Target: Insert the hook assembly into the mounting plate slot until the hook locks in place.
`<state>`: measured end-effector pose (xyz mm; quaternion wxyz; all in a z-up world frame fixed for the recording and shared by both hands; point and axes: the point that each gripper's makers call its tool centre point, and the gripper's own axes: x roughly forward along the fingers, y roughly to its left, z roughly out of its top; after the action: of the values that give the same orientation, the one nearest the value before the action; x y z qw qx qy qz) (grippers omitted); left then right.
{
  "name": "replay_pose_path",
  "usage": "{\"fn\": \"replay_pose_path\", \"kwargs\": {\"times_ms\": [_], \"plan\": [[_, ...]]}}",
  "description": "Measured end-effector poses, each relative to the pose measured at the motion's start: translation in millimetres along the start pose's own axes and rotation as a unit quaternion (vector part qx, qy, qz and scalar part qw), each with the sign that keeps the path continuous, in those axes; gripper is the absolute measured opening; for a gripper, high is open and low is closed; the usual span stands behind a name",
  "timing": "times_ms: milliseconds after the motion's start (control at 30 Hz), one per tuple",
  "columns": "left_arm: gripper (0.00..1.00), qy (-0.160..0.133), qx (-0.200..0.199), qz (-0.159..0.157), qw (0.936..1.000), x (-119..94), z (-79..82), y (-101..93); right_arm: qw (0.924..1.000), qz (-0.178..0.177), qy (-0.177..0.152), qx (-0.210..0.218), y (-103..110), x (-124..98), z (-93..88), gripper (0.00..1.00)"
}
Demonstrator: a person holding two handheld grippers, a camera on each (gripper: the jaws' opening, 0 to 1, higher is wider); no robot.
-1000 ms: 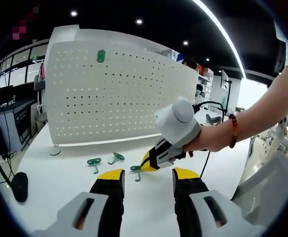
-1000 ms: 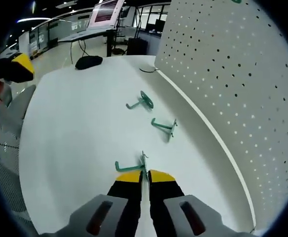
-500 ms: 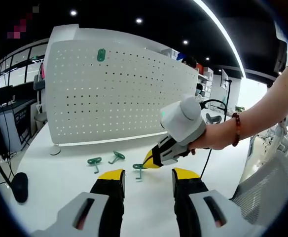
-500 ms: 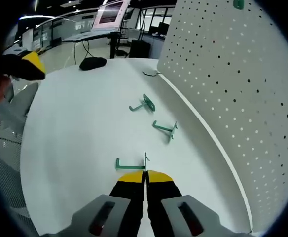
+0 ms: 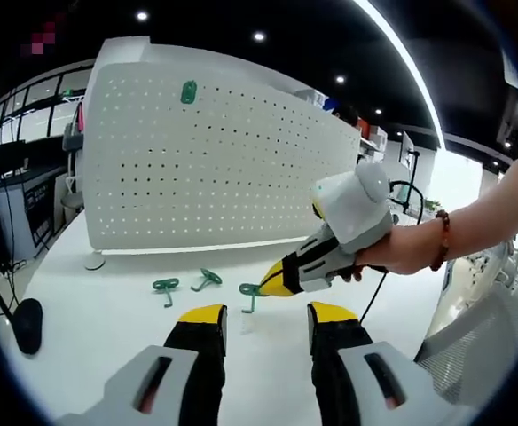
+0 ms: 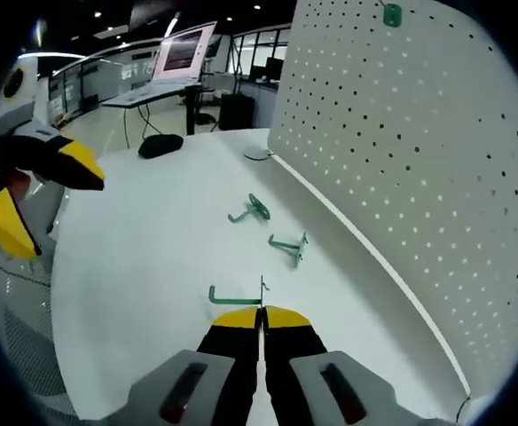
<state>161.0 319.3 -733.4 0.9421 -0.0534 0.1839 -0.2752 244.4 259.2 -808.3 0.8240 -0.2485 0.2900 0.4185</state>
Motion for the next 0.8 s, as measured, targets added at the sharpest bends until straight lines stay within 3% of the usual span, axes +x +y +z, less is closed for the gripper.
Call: {"fn": "replay_pose_path", "kwargs": {"times_ms": [800], "plan": [[0.36, 0.011, -0.018, -0.026, 0.9995, 9.5, 0.6, -19.3, 0.9963, -0.021, -0.072, 0.042, 13.2, -42.0, 12.4, 0.00]]}}
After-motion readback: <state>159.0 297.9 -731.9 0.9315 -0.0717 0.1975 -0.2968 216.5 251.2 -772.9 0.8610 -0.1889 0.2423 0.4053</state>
